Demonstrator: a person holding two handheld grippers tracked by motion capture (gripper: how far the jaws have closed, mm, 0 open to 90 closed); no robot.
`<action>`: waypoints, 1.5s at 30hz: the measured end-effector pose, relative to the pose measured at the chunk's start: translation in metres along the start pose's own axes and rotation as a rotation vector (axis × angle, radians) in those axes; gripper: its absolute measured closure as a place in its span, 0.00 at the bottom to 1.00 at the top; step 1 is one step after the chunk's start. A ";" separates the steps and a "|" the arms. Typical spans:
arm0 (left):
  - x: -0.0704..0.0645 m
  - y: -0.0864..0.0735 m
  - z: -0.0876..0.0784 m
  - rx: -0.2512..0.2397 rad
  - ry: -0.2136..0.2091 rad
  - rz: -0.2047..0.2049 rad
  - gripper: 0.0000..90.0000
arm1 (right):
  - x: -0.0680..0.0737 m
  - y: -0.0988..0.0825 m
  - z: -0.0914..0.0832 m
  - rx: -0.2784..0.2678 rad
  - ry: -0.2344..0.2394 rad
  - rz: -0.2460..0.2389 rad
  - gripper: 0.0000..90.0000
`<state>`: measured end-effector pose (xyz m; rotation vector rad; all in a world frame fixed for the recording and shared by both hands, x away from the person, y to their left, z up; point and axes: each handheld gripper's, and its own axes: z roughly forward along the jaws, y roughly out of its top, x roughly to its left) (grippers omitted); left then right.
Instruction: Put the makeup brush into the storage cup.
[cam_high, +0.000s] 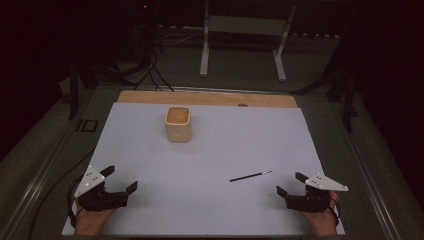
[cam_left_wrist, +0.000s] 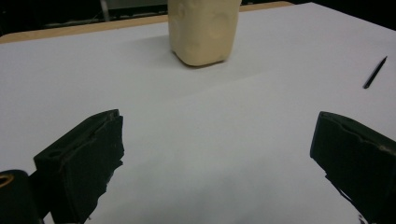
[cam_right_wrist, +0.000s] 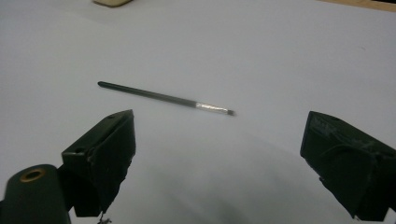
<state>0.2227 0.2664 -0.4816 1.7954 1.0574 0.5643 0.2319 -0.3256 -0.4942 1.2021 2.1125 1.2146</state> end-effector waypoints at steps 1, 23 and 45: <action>0.000 0.000 0.000 0.000 0.000 0.000 0.04 | 0.000 0.000 0.000 0.000 -0.001 -0.001 0.11; -0.007 0.018 0.006 -0.032 -0.034 0.019 0.05 | -0.001 0.000 -0.001 -0.003 -0.001 0.006 0.11; -0.023 0.046 0.029 -0.069 -0.091 0.074 0.05 | 0.000 0.001 -0.006 -0.054 0.020 -0.003 0.11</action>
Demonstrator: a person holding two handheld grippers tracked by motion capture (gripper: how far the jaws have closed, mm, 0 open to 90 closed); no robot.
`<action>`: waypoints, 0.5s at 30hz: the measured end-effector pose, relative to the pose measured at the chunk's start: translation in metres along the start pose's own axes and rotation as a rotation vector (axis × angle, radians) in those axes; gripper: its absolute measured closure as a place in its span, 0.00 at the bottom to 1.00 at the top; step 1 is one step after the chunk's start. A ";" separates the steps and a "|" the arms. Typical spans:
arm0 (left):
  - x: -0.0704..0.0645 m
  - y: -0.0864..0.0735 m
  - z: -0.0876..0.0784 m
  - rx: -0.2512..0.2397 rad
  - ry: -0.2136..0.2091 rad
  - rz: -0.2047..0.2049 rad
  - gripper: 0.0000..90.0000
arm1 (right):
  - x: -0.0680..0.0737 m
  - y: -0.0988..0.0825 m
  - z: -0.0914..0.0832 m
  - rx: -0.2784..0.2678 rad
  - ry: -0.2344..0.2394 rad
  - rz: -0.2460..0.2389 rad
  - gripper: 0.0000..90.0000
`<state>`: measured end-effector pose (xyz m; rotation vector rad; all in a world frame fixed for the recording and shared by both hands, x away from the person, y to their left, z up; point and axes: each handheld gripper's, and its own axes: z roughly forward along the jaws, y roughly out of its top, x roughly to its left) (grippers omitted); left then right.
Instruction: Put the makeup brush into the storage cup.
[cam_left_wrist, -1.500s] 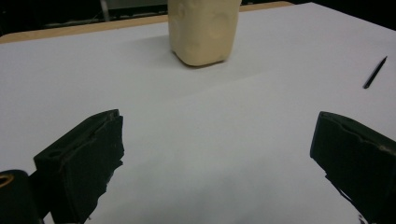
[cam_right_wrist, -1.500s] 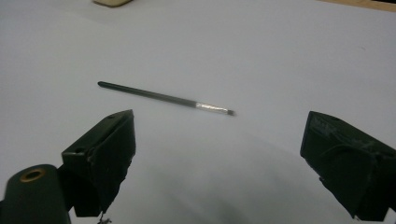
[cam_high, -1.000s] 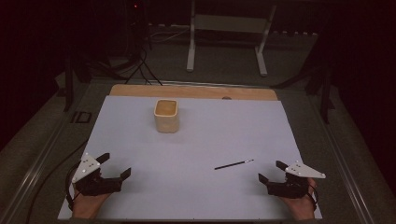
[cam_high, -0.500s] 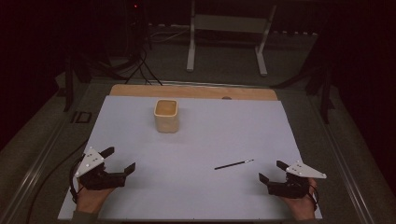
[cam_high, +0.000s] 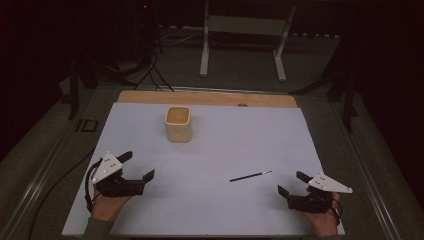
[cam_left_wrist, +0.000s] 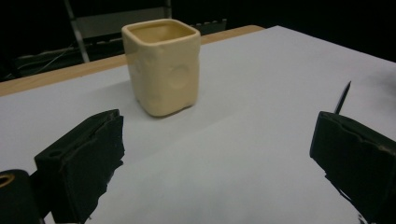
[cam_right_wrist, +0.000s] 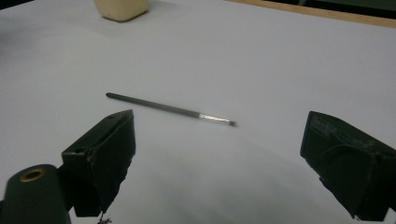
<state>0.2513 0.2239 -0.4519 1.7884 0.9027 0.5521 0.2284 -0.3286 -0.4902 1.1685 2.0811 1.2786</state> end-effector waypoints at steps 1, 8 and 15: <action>-0.001 0.001 0.001 -0.004 -0.004 0.001 0.05 | 0.000 0.000 0.000 -0.003 0.001 -0.002 0.11; -0.006 0.010 0.013 -0.015 -0.027 0.011 0.05 | 0.001 0.001 -0.001 -0.017 0.004 -0.007 0.11; -0.014 0.017 0.028 -0.038 -0.058 0.000 0.05 | 0.001 0.001 -0.002 -0.023 0.008 -0.012 0.11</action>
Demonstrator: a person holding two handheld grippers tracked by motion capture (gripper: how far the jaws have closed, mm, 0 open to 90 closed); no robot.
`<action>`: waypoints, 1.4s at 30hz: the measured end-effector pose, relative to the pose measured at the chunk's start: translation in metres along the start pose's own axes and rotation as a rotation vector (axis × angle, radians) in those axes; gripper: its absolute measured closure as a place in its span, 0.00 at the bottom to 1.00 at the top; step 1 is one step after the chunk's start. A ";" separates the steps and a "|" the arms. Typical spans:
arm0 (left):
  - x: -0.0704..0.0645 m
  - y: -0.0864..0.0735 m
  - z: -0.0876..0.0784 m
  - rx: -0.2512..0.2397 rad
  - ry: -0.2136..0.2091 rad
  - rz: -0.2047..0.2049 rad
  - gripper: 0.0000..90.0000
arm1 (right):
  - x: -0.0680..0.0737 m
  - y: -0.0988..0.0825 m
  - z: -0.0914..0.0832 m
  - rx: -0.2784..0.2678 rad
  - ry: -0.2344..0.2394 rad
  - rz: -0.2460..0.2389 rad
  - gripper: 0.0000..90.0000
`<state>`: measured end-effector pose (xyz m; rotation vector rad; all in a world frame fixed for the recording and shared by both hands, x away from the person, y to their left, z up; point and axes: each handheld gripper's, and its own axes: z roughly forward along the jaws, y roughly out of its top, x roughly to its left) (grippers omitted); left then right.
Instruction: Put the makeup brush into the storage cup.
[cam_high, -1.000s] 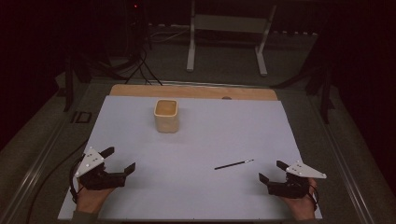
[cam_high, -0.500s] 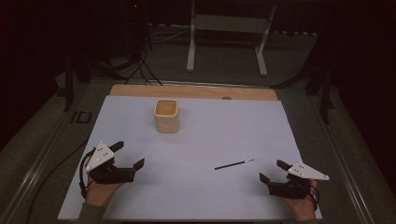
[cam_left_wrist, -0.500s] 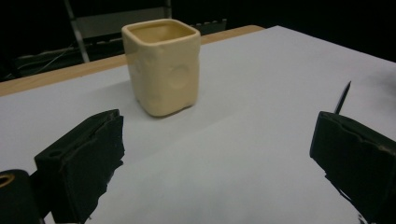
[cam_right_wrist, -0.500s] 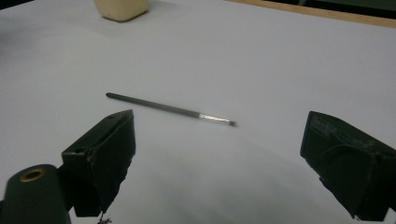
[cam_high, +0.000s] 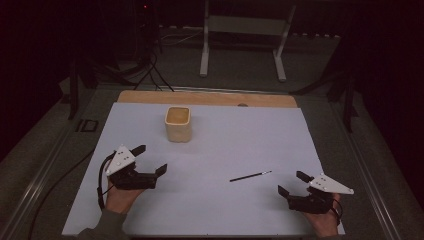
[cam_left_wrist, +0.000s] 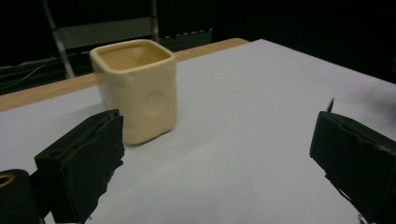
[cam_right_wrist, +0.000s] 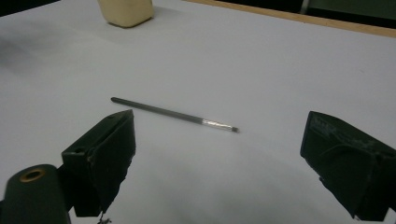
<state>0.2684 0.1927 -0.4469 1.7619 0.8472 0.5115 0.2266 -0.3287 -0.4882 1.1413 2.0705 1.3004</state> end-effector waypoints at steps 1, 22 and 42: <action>-0.001 0.001 0.002 -0.002 -0.002 0.000 0.05 | 0.000 0.000 0.000 -0.003 0.002 0.000 0.11; -0.027 0.022 0.049 -0.017 -0.079 0.030 0.05 | 0.000 0.001 -0.002 -0.014 0.004 -0.006 0.11; -0.046 0.035 0.090 -0.017 -0.115 0.058 0.05 | 0.000 0.001 -0.004 -0.027 0.003 -0.006 0.11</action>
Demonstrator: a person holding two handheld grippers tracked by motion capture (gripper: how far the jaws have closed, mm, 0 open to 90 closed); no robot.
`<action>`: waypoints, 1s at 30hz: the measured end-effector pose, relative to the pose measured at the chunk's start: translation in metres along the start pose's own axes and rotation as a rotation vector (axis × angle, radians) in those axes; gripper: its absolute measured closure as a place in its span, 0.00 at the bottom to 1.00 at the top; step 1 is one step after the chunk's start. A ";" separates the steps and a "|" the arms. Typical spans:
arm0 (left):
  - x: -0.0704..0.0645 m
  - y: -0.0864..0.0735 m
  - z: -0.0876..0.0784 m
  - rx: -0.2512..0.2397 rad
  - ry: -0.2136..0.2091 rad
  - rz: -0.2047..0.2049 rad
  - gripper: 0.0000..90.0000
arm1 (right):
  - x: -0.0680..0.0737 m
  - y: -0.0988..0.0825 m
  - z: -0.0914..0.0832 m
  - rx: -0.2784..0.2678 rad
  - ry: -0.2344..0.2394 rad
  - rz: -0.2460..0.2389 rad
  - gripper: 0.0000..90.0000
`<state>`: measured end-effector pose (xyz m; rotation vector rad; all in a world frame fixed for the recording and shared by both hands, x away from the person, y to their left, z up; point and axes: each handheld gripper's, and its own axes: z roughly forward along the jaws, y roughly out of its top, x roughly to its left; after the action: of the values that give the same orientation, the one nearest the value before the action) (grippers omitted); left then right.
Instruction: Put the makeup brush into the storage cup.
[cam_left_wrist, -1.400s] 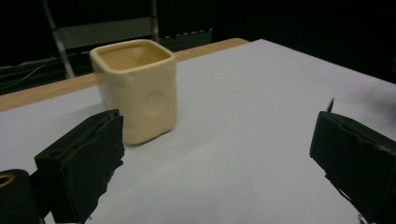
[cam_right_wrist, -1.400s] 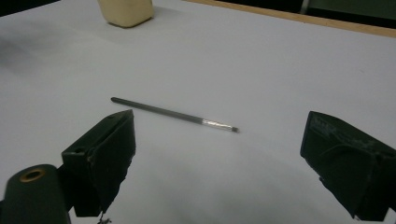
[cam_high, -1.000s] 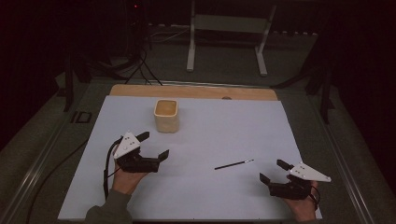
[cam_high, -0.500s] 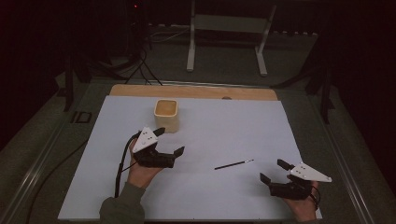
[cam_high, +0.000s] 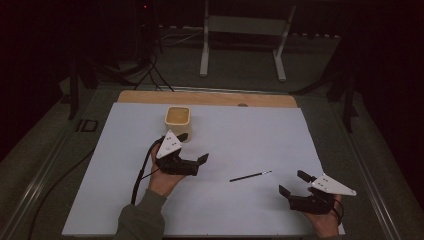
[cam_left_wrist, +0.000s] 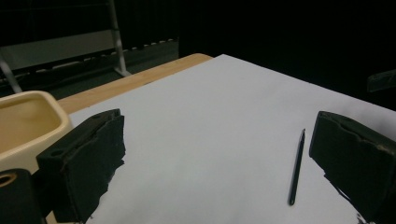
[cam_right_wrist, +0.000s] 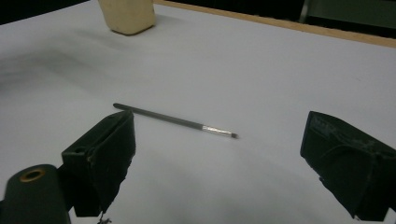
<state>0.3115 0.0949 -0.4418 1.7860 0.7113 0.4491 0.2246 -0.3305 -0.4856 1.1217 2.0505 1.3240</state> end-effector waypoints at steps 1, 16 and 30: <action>-0.001 0.001 0.002 0.000 -0.001 0.001 0.05 | 0.000 0.000 0.000 0.000 0.000 0.000 0.11; -0.012 0.007 0.031 0.004 -0.032 0.008 0.06 | 0.000 0.000 -0.001 -0.008 -0.002 -0.001 0.11; -0.029 0.013 0.060 0.014 -0.072 0.012 0.06 | 0.000 0.000 -0.002 -0.011 -0.002 0.000 0.11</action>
<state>0.3302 0.0301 -0.4475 1.8110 0.6556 0.3865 0.2234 -0.3318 -0.4845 1.1178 2.0394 1.3323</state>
